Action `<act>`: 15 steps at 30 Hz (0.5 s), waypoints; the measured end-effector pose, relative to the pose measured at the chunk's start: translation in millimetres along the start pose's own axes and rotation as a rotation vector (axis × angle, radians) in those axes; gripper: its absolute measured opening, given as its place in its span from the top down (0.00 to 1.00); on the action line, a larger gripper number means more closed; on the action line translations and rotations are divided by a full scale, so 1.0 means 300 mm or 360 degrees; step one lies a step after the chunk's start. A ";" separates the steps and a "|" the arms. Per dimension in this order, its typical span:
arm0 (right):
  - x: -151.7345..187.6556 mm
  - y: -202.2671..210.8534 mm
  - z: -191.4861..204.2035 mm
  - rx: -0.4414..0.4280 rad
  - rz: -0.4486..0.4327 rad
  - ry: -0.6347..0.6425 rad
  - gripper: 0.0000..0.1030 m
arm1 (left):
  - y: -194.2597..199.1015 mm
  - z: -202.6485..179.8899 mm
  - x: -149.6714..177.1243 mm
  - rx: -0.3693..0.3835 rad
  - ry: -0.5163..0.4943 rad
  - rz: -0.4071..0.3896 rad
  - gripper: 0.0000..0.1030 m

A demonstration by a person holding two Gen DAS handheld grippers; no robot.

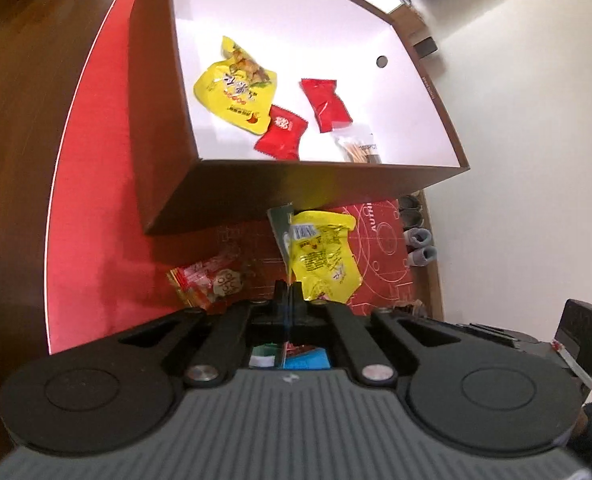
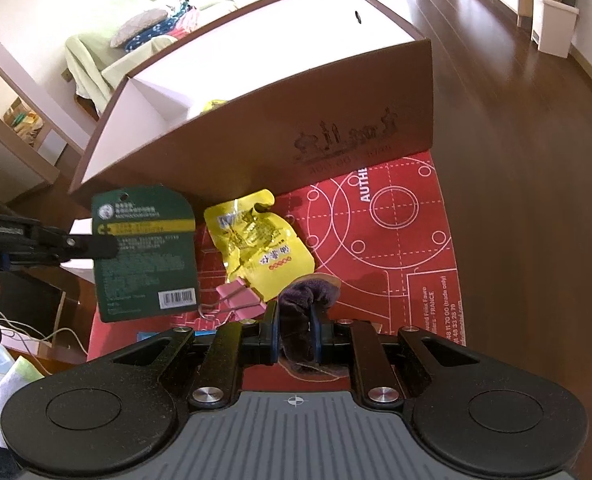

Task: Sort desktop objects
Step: 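Lift the scrunchie with the right tool while the left tool lifts the green card toward the box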

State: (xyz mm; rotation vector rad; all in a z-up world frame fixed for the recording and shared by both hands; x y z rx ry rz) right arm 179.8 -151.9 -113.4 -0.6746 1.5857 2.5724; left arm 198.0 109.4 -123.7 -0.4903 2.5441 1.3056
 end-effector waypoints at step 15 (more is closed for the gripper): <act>-0.079 0.106 0.019 -0.0114 -0.0121 -0.0026 0.86 | 0.198 -0.153 -0.058 0.0142 -0.0177 -0.0148 1.00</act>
Point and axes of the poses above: each gripper's, at about its wrist camera, not at the fingertips, and y roughly against the way its jaws point, z to its left, x to its underside, the point moved 1 cm from there along -y, roughly the way its jaws point, and after that the axes turned 9 degrees about -y, right-handed, at the moved point
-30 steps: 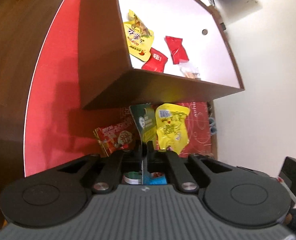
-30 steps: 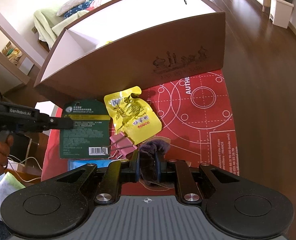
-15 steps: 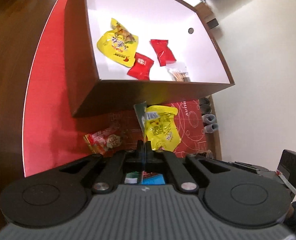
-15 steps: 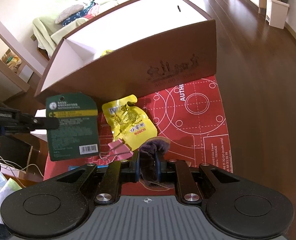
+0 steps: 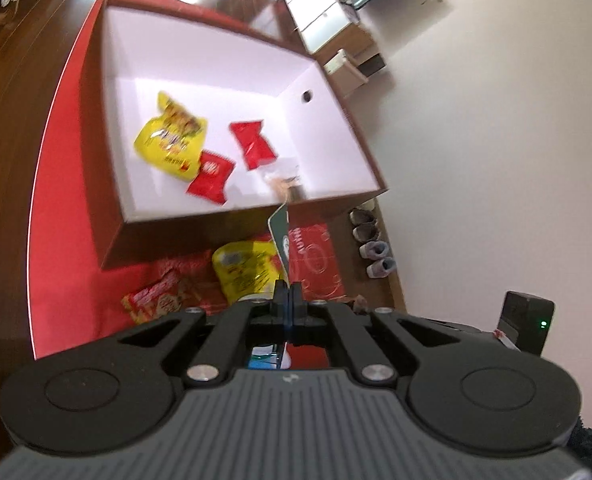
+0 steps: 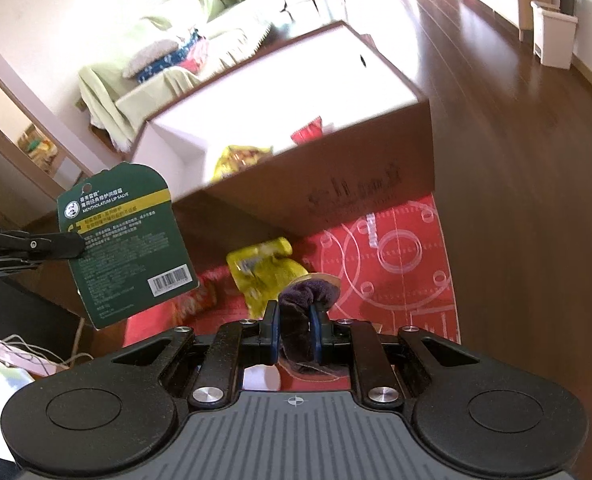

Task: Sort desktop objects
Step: 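Lift the scrunchie with the right tool while the left tool lifts the green card toward the box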

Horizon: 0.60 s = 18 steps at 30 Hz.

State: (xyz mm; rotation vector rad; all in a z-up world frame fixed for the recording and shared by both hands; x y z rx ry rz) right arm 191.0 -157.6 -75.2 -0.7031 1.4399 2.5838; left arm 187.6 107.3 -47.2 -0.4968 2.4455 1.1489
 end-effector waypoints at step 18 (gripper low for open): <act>-0.195 0.097 0.096 -0.0095 -0.0145 0.0099 0.86 | 0.111 -0.089 -0.221 0.0062 -0.0160 -0.0266 1.00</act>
Point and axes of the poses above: each gripper's, at about its wrist camera, not at the fingertips, and y roughly against the way its jaws point, z to its left, x to its underside, the point moved 1 cm from there along -y, roughly the way its jaws point, and after that the axes turned 9 degrees about -y, right-handed, at the moved point
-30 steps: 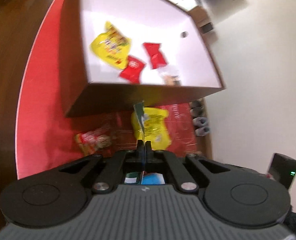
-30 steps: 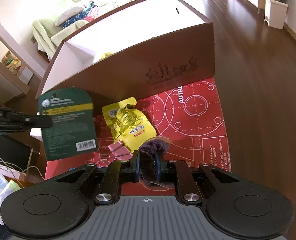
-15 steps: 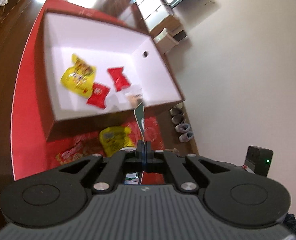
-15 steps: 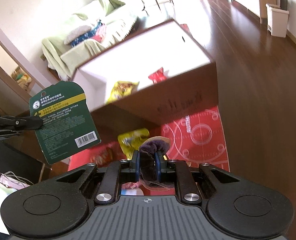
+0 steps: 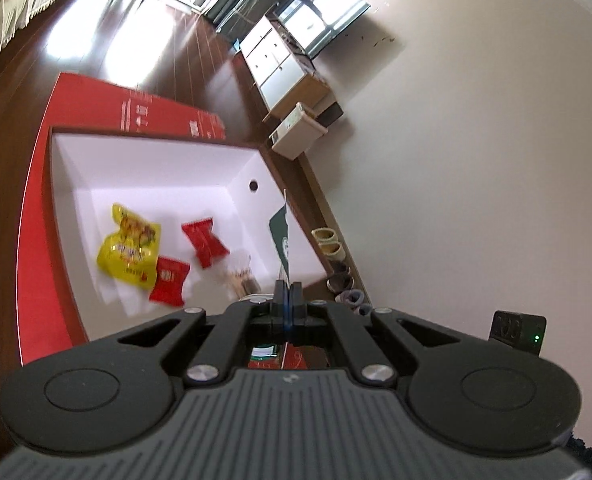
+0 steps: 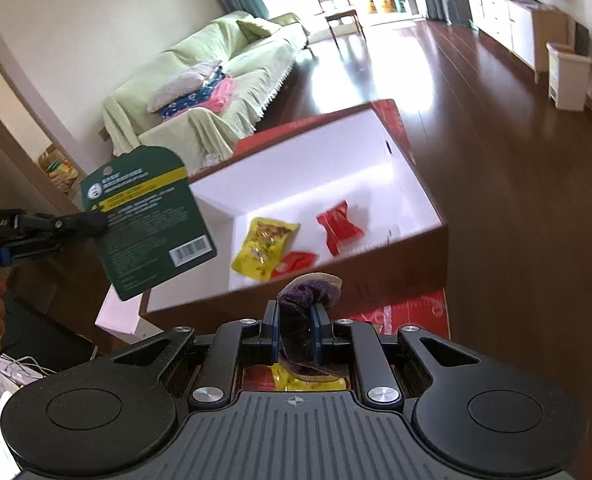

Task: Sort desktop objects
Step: 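Lift the scrunchie with the right tool while the left tool lifts the green card toward the box, then lower the green card into the box and open the left tool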

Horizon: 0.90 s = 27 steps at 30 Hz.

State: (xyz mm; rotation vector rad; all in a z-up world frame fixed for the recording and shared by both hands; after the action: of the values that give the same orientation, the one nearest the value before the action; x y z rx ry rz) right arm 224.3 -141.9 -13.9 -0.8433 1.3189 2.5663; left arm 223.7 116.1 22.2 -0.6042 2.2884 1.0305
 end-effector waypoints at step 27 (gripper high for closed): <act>-0.228 -0.167 0.065 -0.0020 -0.0114 0.0130 0.86 | -0.158 0.073 -0.157 -0.0020 -0.0005 -0.0012 1.00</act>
State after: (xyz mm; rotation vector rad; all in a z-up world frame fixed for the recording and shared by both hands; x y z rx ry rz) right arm 291.3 -87.2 -3.6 -0.9890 1.2709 2.5128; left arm 293.5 112.5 15.4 -0.6155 2.2766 1.0425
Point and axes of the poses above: each gripper's, at about its wrist camera, not at the fingertips, and y roughly against the way its jaws point, z to its left, x to its underside, the point moved 1 cm from there along -y, roughly the way its jaws point, and after that the axes turned 9 degrees about -y, right-handed, at the moved point
